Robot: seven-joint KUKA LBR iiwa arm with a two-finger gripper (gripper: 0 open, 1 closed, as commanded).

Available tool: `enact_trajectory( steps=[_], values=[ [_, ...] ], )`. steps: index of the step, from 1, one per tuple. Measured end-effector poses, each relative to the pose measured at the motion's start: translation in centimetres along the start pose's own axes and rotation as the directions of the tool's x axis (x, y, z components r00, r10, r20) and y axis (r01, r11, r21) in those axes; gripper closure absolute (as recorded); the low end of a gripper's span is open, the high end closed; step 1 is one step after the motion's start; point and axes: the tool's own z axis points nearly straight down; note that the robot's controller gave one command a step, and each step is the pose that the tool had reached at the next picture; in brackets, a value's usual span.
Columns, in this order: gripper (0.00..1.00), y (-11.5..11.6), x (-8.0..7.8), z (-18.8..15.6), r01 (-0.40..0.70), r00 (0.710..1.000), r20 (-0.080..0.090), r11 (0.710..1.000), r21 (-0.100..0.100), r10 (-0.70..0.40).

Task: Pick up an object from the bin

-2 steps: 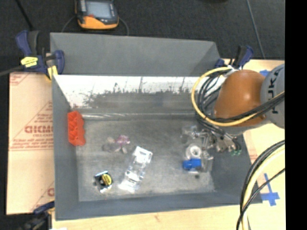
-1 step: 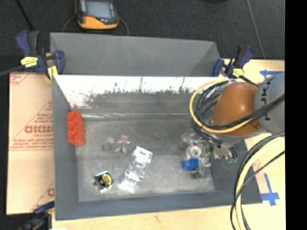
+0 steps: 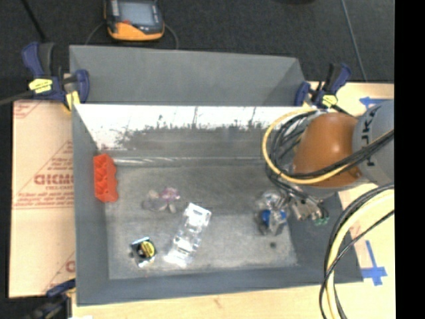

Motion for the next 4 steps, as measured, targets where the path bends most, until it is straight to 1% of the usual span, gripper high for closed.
enact_trajectory(
  steps=[1,2,3,4],
  values=[
    [1.00,-3.2,-0.4,-9.9,-0.011,1.000,0.004,1.000,0.005,0.011],
    [0.00,-2.9,-0.3,-9.4,-0.011,1.000,-0.003,1.000,-0.001,0.011],
    [0.00,0.2,-0.8,-0.1,-0.015,1.000,-0.007,1.000,-0.005,0.015],
    [1.00,0.0,-1.0,-0.5,-0.016,1.000,-0.001,1.000,-0.001,0.016]
  ],
)
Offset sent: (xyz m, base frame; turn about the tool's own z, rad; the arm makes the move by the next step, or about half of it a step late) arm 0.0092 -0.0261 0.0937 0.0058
